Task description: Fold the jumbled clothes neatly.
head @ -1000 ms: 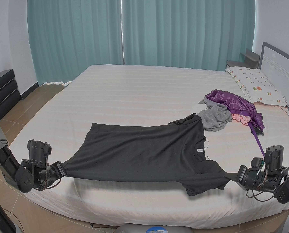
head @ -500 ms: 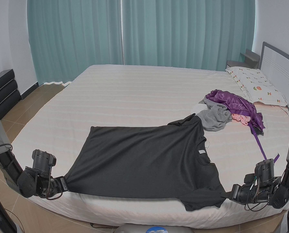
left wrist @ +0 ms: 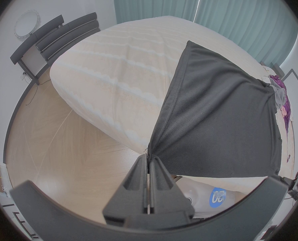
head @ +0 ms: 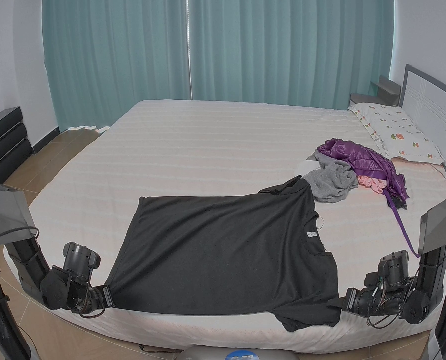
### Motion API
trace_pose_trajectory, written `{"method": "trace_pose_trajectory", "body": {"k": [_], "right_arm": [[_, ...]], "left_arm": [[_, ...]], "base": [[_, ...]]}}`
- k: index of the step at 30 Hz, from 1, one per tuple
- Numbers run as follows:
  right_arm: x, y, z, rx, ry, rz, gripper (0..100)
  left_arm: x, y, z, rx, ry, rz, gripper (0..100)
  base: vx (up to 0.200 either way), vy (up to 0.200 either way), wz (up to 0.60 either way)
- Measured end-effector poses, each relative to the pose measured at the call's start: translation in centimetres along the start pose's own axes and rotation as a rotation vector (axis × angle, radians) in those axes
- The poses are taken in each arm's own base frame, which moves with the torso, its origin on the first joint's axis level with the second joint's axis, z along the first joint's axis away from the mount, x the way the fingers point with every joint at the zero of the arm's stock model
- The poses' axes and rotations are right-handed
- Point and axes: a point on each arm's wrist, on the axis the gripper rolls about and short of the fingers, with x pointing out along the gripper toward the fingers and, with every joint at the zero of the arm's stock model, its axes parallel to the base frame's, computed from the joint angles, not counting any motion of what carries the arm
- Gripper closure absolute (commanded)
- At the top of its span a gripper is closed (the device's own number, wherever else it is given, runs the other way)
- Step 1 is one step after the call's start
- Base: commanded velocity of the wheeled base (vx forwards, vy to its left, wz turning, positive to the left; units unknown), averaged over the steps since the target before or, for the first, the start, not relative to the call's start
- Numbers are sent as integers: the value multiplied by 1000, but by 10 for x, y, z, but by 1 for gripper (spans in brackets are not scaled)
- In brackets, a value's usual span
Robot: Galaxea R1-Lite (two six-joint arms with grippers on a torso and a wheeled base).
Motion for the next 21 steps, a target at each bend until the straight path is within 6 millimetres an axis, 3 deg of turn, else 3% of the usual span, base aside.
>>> {"method": "trace_pose_trajectory", "body": {"k": [9,17,18,21], "right_arm": [[13,-4,20,11,-100,-20,0],[37,-11,37,30,-168,-57,0],[39,-11,38,30,-172,-56,100],[45,-12,42,30,-187,-64,100]], "left_arm": [[2,-1,0,2,4,3,100],[2,0,0,2,4,5,100],[2,0,0,2,4,5,100],[2,0,0,2,4,5,100]], "base": [[0,0,0],[0,0,0],[0,0,0],[0,0,0]]}}
